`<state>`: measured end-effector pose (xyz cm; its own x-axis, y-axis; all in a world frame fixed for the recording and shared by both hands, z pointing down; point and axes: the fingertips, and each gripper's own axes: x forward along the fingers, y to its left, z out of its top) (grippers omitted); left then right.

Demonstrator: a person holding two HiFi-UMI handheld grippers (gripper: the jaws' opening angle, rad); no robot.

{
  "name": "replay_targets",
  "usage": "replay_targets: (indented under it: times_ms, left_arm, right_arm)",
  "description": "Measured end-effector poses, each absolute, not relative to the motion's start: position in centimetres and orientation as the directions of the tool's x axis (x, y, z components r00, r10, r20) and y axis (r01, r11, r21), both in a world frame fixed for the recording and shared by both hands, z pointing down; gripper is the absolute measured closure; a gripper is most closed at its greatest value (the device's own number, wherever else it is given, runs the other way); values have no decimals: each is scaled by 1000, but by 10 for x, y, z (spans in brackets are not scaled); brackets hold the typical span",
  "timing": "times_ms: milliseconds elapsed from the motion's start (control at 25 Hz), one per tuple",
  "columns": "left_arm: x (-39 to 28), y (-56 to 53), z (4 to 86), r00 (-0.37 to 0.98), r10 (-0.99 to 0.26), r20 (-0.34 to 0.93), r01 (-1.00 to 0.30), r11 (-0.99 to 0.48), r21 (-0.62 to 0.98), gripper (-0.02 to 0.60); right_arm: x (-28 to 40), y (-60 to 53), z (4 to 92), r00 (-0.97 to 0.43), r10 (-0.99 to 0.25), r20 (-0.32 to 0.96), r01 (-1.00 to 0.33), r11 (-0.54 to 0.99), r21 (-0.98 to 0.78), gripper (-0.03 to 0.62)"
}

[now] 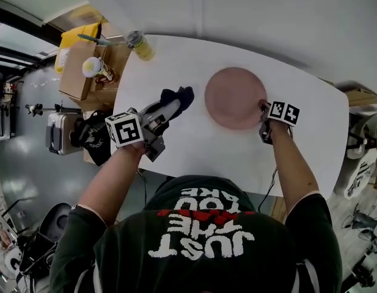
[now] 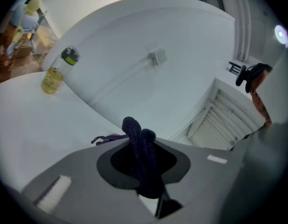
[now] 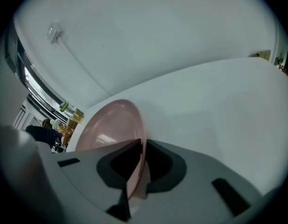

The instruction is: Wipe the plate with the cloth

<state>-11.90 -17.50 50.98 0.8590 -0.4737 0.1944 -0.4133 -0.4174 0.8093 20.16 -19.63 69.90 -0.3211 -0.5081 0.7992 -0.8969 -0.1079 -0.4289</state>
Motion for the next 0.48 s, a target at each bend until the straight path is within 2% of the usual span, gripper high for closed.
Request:
replay_targets:
  times_ms: [120, 280, 480]
  left_arm:
    - [-60, -184, 518, 889, -383, 250, -432, -526, 732, 517]
    - [34, -183, 545, 913, -203, 354, -396, -655, 644, 515]
    - [119, -164, 613, 850, 2, 526, -332, -774, 539, 515]
  right_arm:
    - [201, -200, 697, -331, -526, 783, -886, -113, -451, 560]
    - [194, -197, 697, -344, -533, 773, -875, -116, -469, 562]
    - [187, -204, 698, -361, -548, 755, -855, -130, -503, 566]
